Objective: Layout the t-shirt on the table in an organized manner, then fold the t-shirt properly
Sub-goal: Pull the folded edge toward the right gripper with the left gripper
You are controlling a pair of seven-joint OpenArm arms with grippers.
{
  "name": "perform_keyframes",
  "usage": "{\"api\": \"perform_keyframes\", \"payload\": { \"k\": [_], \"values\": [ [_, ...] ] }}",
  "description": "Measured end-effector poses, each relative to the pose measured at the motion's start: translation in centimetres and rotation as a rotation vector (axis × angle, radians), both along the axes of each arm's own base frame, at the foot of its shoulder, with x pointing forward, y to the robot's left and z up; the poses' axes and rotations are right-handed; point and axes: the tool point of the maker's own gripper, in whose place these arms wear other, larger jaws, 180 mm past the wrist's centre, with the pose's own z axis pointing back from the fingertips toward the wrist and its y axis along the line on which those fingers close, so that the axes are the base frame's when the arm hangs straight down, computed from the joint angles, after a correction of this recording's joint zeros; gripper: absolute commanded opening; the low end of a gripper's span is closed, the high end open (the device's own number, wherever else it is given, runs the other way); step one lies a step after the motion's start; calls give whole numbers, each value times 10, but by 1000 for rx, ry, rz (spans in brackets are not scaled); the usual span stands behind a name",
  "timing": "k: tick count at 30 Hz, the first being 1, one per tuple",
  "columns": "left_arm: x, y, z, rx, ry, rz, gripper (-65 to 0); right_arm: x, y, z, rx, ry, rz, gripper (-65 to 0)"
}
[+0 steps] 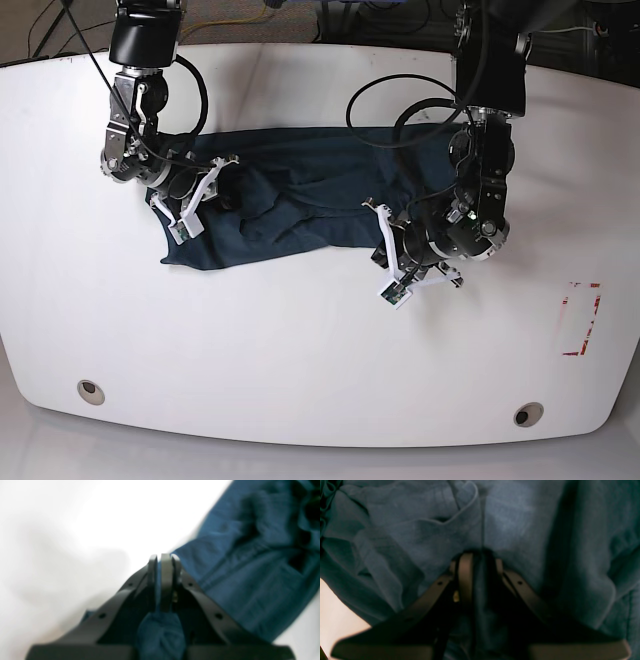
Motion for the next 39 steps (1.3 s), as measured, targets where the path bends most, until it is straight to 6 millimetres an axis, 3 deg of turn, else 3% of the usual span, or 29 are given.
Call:
{"api": "perform_keyframes", "payload": {
  "k": [3, 10, 14, 19, 27, 39],
  "values": [
    [0, 17, 1, 19, -2, 29, -537, 1, 0, 0, -4, 1, 1, -533],
    [-11, 83, -12, 60, 32, 195, -344, 0, -1, 0, -6, 3, 2, -533],
    [-19, 100, -20, 51, 62, 254, -264, 0, -1, 0, -8, 3, 3, -533],
    [-23, 99, -23, 33, 70, 261, -228, 0, 0, 0, -6, 3, 2, -533],
    [-26, 89, -28, 7, 86, 255, -226, 0, 0, 0, -6, 3, 2, -533],
    [-35, 82, -57, -19, 182, 258, -229, 0, 0, 0, -5, 2, 2, -533]
  ]
}}
